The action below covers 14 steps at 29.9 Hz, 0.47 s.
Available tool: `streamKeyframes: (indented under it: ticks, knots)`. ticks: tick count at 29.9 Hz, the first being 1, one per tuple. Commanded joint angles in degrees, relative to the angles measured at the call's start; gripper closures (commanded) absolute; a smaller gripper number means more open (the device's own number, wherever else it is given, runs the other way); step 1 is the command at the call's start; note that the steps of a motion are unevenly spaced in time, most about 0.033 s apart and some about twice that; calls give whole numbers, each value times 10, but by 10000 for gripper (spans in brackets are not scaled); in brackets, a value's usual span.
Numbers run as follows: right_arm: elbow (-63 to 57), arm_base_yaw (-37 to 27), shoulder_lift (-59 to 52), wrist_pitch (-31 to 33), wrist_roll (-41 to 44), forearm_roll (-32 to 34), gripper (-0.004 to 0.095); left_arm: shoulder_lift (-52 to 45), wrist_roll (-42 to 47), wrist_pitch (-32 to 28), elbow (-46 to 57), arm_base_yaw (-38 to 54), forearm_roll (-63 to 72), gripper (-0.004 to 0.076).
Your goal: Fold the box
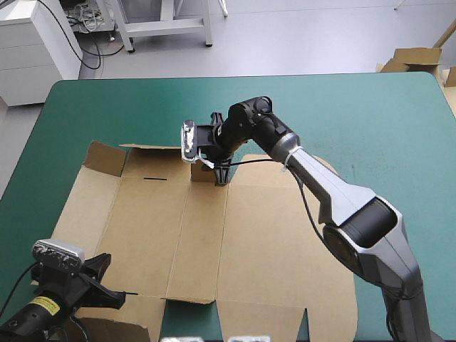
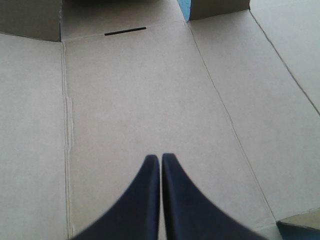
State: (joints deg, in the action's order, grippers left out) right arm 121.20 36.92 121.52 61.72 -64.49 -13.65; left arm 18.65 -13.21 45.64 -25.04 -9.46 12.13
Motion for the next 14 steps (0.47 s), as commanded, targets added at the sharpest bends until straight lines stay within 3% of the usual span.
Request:
streamKeyframes:
  ticks: [1, 6, 13, 14]
  knots:
    - [20, -12, -73, -11, 65, 52, 476, 7, 5, -38, -15, 0, 12, 731]
    - [20, -44, -105, 28, 233, 146, 567, 7, 5, -38, -15, 0, 12, 731]
    - [17, -116, -159, 53, 345, 198, 924, 7, 5, -38, -15, 0, 11, 731]
    - [16, -126, -167, 53, 361, 195, 926, 7, 5, -38, -15, 0, 11, 731]
